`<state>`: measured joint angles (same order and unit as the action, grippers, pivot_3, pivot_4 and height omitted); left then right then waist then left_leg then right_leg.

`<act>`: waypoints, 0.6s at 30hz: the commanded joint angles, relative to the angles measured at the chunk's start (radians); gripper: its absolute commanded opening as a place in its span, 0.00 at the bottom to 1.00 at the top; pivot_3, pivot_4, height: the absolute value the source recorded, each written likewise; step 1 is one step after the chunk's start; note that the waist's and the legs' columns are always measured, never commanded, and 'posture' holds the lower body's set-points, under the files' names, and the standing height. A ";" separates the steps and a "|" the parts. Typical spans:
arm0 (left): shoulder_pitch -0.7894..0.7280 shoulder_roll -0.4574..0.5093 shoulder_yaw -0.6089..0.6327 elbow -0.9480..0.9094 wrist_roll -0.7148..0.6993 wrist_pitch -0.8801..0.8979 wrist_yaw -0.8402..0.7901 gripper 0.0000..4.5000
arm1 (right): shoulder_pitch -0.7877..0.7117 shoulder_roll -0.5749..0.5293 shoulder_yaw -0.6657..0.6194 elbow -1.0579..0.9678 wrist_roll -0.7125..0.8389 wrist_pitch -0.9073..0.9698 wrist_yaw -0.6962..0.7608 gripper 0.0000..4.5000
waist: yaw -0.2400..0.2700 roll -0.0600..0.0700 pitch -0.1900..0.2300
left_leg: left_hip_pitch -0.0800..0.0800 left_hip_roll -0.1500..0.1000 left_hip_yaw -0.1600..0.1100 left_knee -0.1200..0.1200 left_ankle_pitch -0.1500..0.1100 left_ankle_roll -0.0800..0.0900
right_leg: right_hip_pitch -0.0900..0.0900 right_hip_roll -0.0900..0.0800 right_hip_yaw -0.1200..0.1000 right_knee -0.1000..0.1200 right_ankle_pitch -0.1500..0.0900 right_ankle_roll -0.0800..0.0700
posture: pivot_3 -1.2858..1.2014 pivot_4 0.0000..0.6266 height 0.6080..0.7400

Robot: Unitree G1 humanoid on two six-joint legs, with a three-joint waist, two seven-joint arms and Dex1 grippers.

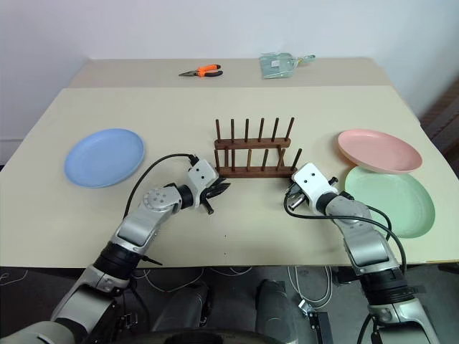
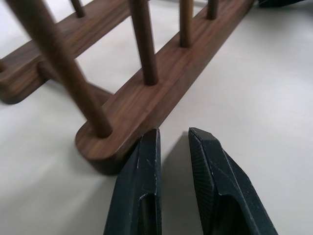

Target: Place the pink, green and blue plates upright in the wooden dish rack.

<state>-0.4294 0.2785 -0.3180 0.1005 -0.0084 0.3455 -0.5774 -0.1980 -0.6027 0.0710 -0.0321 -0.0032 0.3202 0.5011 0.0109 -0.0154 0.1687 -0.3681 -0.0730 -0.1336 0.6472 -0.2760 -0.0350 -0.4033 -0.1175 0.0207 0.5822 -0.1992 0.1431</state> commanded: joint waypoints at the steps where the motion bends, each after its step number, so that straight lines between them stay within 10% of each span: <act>1: 0.028 0.043 0.019 0.008 0.021 -0.004 -0.008 0.18 | 0.010 -0.058 -0.075 -0.080 0.039 -0.011 0.061 0.11 | 0.000 0.001 0.000 | 0.000 0.000 0.000 0.000 0.000 0.000 | 0.000 0.000 0.000 0.000 0.000 0.000 | 0.52 0.24 1.00; 6: 0.084 0.062 0.038 -0.149 -0.094 -0.006 -0.121 0.18 | 0.054 -0.236 -0.231 -0.194 0.050 -0.033 0.142 0.60 | -0.002 0.003 0.002 | -0.004 0.000 0.001 0.000 0.000 0.000 | -0.004 0.000 0.001 0.000 0.000 0.000 | 0.52 0.24 1.00; 18: 0.114 0.051 0.025 -0.325 -0.235 0.056 -0.248 0.18 | -0.002 -0.448 -0.173 0.269 -0.210 -0.233 0.071 0.60 | -0.004 0.004 0.003 | -0.005 0.000 0.003 0.000 0.000 0.000 | -0.004 -0.001 0.001 -0.003 -0.002 -0.004 | 0.52 0.24 1.00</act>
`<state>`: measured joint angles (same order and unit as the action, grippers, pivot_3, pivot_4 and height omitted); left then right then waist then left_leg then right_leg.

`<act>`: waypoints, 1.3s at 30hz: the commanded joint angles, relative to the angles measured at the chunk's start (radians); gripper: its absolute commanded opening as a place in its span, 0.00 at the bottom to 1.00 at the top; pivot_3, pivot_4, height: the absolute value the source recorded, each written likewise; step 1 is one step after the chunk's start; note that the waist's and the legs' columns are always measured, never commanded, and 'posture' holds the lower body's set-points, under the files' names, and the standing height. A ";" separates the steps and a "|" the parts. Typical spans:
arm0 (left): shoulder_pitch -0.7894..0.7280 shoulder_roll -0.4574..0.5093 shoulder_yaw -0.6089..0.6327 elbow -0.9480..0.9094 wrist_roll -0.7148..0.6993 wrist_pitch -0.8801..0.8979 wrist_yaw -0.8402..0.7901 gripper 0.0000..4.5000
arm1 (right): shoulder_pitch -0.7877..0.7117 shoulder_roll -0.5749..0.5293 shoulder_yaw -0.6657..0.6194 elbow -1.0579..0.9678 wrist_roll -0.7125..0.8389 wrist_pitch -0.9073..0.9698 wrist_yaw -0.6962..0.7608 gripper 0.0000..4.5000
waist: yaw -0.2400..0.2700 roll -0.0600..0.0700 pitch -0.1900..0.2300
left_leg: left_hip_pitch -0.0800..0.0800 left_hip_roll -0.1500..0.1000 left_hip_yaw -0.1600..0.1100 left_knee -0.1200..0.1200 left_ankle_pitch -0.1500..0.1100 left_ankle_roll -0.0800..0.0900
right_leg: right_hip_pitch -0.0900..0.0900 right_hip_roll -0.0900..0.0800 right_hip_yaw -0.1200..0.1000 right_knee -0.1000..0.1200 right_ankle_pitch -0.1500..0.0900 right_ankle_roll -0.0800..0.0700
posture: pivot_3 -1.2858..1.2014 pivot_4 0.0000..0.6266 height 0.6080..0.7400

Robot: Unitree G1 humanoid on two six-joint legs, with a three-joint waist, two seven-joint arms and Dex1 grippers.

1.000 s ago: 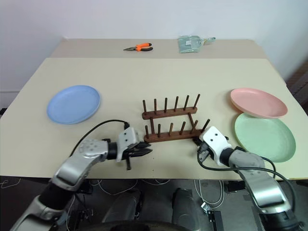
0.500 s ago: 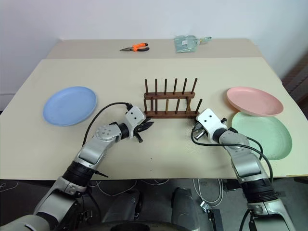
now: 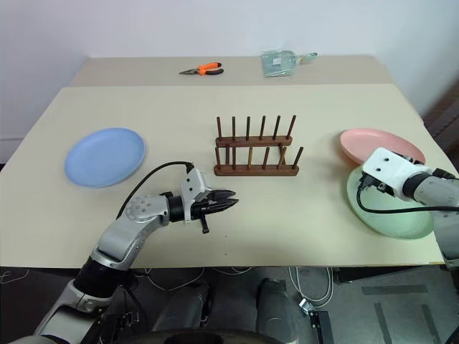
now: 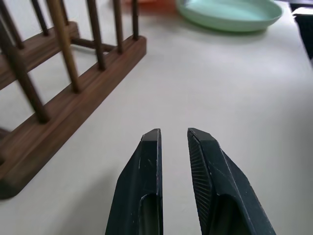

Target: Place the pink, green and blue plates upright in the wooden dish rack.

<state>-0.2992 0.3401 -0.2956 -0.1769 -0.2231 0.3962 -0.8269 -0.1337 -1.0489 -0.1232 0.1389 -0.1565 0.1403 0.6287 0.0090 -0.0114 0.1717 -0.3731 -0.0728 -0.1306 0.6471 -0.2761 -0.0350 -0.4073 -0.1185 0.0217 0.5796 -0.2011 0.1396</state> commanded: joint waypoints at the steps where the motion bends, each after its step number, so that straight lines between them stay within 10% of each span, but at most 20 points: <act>1: -0.016 -0.010 0.002 -0.055 -0.023 0.010 0.003 0.18 | -0.086 0.000 0.043 0.142 -0.079 -0.070 -0.070 0.60 | -0.005 0.001 0.000 | 0.000 0.000 0.000 0.000 0.000 0.000 | 0.000 0.000 0.000 0.000 0.000 0.000 | 0.52 0.24 1.00; 8: 0.001 0.019 0.008 -0.099 -0.020 0.033 0.006 0.18 | -0.144 0.009 0.068 0.206 -0.101 -0.138 -0.104 0.00 | -0.003 0.001 0.001 | 0.000 0.000 0.001 0.000 0.000 0.000 | 0.000 0.000 0.001 0.000 0.002 -0.003 | 0.52 0.24 1.00; 15: 0.017 0.048 0.032 -0.107 -0.027 0.030 0.014 0.18 | -0.156 0.067 -0.103 -0.114 0.138 -0.007 -0.022 0.00 | -0.005 0.003 0.002 | 0.000 0.000 0.000 0.000 0.000 0.000 | 0.000 0.000 0.001 0.000 0.002 -0.002 | 0.52 0.24 1.00; 19: 0.008 0.065 0.056 -0.082 -0.034 0.019 0.001 0.18 | -0.303 0.326 -0.281 -0.462 0.850 0.461 -0.089 0.00 | -0.017 0.003 0.003 | 0.000 0.001 -0.003 0.000 0.000 0.000 | 0.000 0.002 0.001 0.001 0.001 -0.001 | 0.52 0.24 1.00; 24: 0.000 0.071 0.063 -0.073 -0.039 0.012 -0.006 0.18 | -0.316 0.410 -0.322 -0.575 1.119 0.678 -0.233 0.00 | 0.009 0.002 0.003 | -0.001 0.000 -0.006 -0.001 0.000 0.000 | 0.001 0.001 -0.002 -0.001 0.002 -0.003 | 0.52 0.24 1.00; 36: 0.015 0.067 0.067 -0.102 -0.062 0.013 -0.002 0.18 | -0.264 0.402 -0.285 -0.579 1.197 0.793 -0.349 0.00 | 0.002 0.003 0.003 | -0.001 0.000 -0.003 -0.001 0.000 0.000 | -0.001 0.001 -0.002 0.000 0.002 -0.003 | 0.52 0.24 1.00; 39: 0.018 0.070 0.065 -0.100 -0.061 0.008 -0.002 0.18 | -0.254 0.387 -0.272 -0.563 1.156 0.782 -0.345 0.25 | 0.003 0.003 0.003 | -0.001 0.000 -0.003 -0.001 0.000 0.000 | -0.001 0.000 -0.002 -0.001 0.002 -0.003 | 0.52 0.24 1.00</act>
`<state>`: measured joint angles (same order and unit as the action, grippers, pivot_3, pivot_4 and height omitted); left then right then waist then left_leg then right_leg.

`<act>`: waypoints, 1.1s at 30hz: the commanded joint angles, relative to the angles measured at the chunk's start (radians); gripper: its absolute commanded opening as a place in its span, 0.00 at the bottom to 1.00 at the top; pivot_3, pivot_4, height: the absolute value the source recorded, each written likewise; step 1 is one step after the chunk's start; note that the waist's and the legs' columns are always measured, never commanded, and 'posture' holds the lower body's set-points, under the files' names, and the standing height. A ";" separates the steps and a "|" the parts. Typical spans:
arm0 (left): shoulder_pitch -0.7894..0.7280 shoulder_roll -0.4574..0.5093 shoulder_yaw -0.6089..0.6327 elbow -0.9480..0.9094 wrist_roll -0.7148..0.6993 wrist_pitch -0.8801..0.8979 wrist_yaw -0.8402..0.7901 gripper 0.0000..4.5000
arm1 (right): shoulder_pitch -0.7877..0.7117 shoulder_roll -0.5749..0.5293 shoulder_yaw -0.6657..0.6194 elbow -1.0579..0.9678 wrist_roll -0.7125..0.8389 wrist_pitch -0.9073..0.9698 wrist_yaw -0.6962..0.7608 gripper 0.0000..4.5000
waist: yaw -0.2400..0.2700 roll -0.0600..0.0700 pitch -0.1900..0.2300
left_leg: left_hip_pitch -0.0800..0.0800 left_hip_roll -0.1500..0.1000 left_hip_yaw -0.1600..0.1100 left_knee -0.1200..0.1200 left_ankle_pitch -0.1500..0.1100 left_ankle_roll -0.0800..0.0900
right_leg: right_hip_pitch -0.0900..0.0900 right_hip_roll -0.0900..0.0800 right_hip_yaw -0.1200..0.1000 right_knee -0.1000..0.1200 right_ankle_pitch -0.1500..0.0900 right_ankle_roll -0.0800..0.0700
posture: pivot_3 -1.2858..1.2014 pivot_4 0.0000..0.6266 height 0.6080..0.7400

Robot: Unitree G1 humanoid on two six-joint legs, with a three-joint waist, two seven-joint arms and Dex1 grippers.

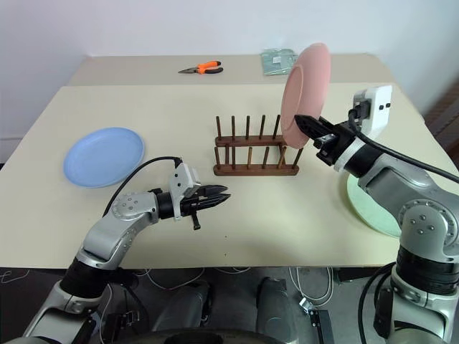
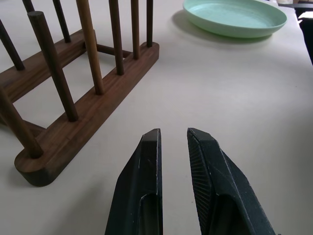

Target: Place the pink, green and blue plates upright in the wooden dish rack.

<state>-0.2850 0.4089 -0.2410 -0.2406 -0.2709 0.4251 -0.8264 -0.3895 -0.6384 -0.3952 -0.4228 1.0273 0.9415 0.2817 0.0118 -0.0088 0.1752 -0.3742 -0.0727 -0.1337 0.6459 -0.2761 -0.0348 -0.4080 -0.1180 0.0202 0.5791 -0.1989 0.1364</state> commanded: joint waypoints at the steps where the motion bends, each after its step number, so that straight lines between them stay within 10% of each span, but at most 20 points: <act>1: 0.005 0.002 0.010 -0.035 -0.012 -0.022 -0.003 0.18 | 0.003 -0.028 0.003 -0.003 -0.043 -0.024 0.002 0.37 | 0.000 0.000 0.000 | 0.000 0.000 0.000 0.000 0.000 0.000 | 0.000 0.000 0.000 0.000 0.000 0.000 | 0.52 0.24 1.00; 3: 0.006 0.003 0.008 -0.035 -0.013 -0.021 -0.005 0.18 | 0.003 -0.044 -0.018 -0.002 -0.099 -0.078 0.010 0.58 | 0.000 0.000 0.000 | 0.000 0.000 0.000 0.000 0.000 0.000 | 0.000 0.000 0.000 0.000 0.000 0.000 | 0.52 0.24 1.00; 11: -0.013 0.000 -0.021 0.002 -0.001 -0.039 -0.036 0.18 | 0.242 -0.182 -0.227 0.114 -0.259 -0.168 0.117 0.58 | 0.022 -0.001 0.000 | -0.001 -0.001 0.000 0.000 0.000 0.000 | 0.001 0.000 0.000 -0.001 -0.001 0.001 | 0.52 0.24 1.00; 22: -0.049 -0.010 -0.053 0.057 0.017 -0.075 -0.073 0.18 | 0.605 -0.236 0.038 0.011 -0.600 -0.210 0.160 0.58 | -0.003 0.001 -0.001 | 0.001 0.001 0.003 0.001 -0.001 0.001 | 0.001 0.000 0.001 0.000 -0.003 0.004 | 0.52 0.24 1.00; 28: -0.049 -0.005 -0.051 0.063 0.023 -0.082 -0.076 0.18 | 0.585 -0.244 0.103 0.098 -0.752 -0.254 0.133 0.05 | 0.003 -0.001 -0.001 | 0.000 0.000 0.003 0.001 -0.001 0.001 | 0.001 -0.001 0.001 -0.001 -0.003 0.004 | 0.52 0.24 1.00; 33: -0.038 -0.001 -0.051 0.053 0.026 -0.084 -0.069 0.18 | 0.530 -0.222 0.059 0.110 -0.754 -0.261 0.147 0.01 | 0.001 -0.002 -0.001 | 0.000 0.001 0.003 0.001 -0.001 0.001 | 0.001 -0.001 0.001 -0.001 -0.003 0.004 | 0.52 0.24 1.00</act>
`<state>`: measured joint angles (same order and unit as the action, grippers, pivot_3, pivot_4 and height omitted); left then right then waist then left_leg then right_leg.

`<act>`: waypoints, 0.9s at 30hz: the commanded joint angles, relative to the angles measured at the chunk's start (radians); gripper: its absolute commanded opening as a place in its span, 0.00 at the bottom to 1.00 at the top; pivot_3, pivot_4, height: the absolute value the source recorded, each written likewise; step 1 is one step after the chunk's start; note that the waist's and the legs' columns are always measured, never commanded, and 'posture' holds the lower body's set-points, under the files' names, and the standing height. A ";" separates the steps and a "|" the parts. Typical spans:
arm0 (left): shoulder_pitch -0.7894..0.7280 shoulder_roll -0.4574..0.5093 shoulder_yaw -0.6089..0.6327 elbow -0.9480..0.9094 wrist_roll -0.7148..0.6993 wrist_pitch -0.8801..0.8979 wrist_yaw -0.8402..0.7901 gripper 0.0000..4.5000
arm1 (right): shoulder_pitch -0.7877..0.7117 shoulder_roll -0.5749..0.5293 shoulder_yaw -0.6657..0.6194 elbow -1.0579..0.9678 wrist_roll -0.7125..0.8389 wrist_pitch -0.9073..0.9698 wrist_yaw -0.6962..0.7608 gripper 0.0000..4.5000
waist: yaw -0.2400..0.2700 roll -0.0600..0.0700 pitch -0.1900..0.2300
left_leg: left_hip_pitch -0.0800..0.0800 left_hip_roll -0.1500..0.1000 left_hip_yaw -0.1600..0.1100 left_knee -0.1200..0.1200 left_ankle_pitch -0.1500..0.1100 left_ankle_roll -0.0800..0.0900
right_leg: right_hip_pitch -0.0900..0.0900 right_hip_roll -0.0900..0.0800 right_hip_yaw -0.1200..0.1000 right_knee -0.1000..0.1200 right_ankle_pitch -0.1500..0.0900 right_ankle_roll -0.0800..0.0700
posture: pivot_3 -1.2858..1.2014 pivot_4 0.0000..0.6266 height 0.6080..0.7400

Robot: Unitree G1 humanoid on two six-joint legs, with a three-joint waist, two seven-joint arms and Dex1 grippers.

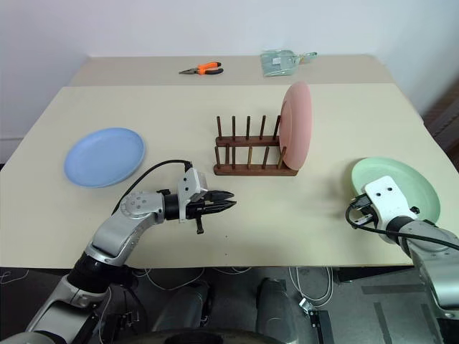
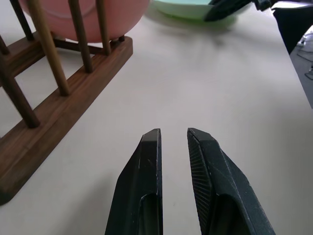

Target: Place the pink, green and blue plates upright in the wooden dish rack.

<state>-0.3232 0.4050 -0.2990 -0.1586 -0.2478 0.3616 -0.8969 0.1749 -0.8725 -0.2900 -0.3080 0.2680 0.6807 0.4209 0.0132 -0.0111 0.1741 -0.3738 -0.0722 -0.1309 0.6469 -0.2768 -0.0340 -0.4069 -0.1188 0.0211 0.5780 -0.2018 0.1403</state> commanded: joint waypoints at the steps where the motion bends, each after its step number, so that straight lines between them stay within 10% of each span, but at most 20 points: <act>1: 0.001 0.003 0.007 -0.030 0.004 -0.020 0.003 0.18 | -0.070 0.034 -0.083 -0.010 0.041 0.008 0.005 0.01 | -0.001 0.000 0.000 | 0.000 0.000 0.000 0.000 0.000 0.000 | 0.000 0.000 0.000 0.000 0.000 0.000 | 0.52 0.24 1.00; 8: 0.004 0.010 0.015 -0.023 0.004 -0.025 0.009 0.18 | -0.554 0.182 -0.378 -0.089 0.528 0.061 -0.063 0.01 | -0.004 0.006 0.003 | 0.000 0.000 0.000 0.000 0.000 0.000 | -0.001 0.001 0.001 0.001 0.001 0.000 | 0.52 0.24 1.00; 15: 0.023 0.015 0.112 0.000 -0.035 -0.027 0.048 0.18 | -0.867 0.304 -0.272 -0.196 1.145 0.110 -0.269 0.01 | -0.002 0.005 0.004 | -0.001 0.000 -0.005 -0.002 0.000 0.000 | -0.001 0.000 -0.002 0.000 0.002 -0.002 | 0.52 0.24 1.00; 27: 0.098 0.105 0.307 -0.023 -0.102 -0.061 0.042 0.18 | -0.813 0.457 0.017 -0.091 1.254 0.098 -0.512 0.01 | -0.001 0.005 0.003 | -0.001 0.000 -0.005 -0.002 0.000 0.000 | -0.002 0.000 -0.001 0.001 0.002 -0.003 | 0.52 0.24 1.00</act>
<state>-0.2268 0.5078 -0.0080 -0.1348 -0.3294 0.3187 -0.8511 -0.6218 -0.4145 -0.2647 -0.3836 1.5142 0.8013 -0.0856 0.0121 -0.0061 0.1776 -0.3750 -0.0726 -0.1356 0.6450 -0.2767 -0.0339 -0.4091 -0.1185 0.0202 0.5788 -0.1996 0.1371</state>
